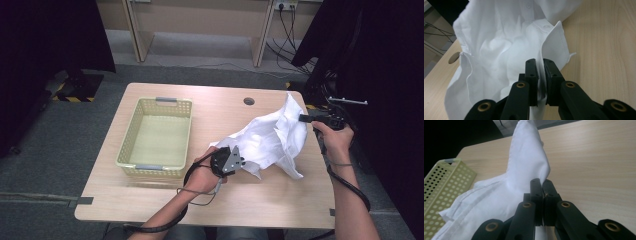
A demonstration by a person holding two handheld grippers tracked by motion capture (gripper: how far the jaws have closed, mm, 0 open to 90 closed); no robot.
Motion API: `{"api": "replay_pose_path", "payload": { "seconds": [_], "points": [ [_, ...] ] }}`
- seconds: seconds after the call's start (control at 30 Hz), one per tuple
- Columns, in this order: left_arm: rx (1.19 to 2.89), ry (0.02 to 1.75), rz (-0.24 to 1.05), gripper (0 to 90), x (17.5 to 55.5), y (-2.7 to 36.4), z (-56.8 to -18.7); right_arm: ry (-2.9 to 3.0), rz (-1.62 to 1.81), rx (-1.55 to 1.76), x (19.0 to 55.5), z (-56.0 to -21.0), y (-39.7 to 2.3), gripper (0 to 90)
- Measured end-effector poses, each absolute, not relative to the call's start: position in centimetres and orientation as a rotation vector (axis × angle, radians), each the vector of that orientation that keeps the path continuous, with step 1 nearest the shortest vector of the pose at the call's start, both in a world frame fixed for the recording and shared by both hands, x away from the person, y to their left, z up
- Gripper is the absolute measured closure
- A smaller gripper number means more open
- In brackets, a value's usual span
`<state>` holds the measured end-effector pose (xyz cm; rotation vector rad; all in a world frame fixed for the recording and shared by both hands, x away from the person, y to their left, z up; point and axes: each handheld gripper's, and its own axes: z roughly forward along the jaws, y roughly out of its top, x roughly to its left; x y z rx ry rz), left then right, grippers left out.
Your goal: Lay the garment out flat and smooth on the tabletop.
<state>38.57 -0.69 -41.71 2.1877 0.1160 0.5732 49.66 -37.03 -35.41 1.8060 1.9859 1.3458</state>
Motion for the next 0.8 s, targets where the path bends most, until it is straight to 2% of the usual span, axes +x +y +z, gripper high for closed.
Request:
{"api": "replay_pose_path", "payload": {
  "seconds": [0.37,0.57,0.63,0.8],
  "points": [
    [2.16,0.147,0.591,82.6,39.0,-0.6,-41.0,2.009,1.149,1.883,50.3,-38.6,-37.0,88.6],
    [2.158,0.159,0.593,82.5,39.2,-0.7,-41.1,2.019,1.119,1.883,50.3,-39.1,-36.9,87.3],
    [2.157,0.162,0.595,82.5,39.3,-0.7,-41.1,2.031,1.078,1.884,50.3,-39.1,-36.9,82.3],
    [2.157,0.169,0.6,82.4,39.4,-0.7,-41.1,1.991,0.92,1.859,50.1,-38.5,-36.8,58.9]
  ]
}}
